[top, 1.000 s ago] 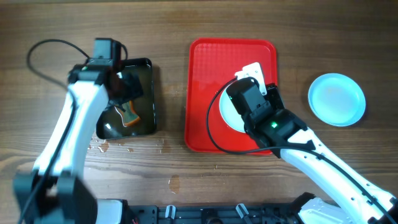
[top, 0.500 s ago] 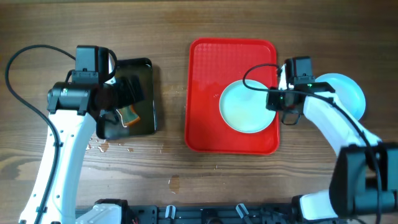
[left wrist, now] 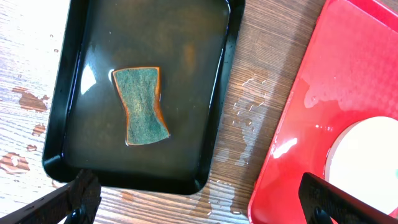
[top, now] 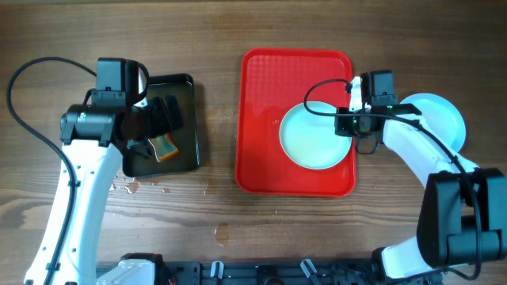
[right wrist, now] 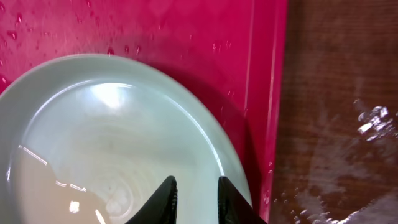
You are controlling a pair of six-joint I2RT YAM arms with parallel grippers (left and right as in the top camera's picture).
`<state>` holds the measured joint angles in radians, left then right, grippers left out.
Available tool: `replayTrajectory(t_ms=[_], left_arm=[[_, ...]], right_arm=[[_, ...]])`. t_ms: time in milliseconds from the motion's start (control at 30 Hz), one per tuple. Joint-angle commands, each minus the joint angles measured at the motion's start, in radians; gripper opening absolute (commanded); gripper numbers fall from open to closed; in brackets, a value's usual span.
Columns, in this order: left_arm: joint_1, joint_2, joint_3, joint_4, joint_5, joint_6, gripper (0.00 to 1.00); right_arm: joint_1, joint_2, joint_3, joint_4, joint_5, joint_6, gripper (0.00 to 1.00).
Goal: Clean dirty plates on tray and stack at the side
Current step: 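Grip the plate rim with the right gripper and tilt it up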
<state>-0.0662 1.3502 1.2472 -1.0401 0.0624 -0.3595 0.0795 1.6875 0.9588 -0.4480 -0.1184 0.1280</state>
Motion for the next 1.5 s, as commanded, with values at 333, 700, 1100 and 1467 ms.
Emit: replayTrajectory(t_ms=[333,700,1100,1467], left_arm=[[0.005,-0.008,-0.002,0.000,0.016,0.012,1.00],[0.005,-0.008,-0.002,0.000,0.016,0.012,1.00],[0.005,-0.008,-0.002,0.000,0.016,0.012,1.00],[0.005,-0.008,-0.002,0.000,0.016,0.012,1.00]], right_arm=[[0.000,0.060,0.010,0.027,0.066,-0.075,0.21],[0.000,0.061,-0.013,-0.060,0.005,0.110,0.20],[0.002,0.021,0.011,-0.067,-0.086,-0.019,0.04],[0.285,-0.396,0.043,-0.114,0.605,-0.074,0.04]])
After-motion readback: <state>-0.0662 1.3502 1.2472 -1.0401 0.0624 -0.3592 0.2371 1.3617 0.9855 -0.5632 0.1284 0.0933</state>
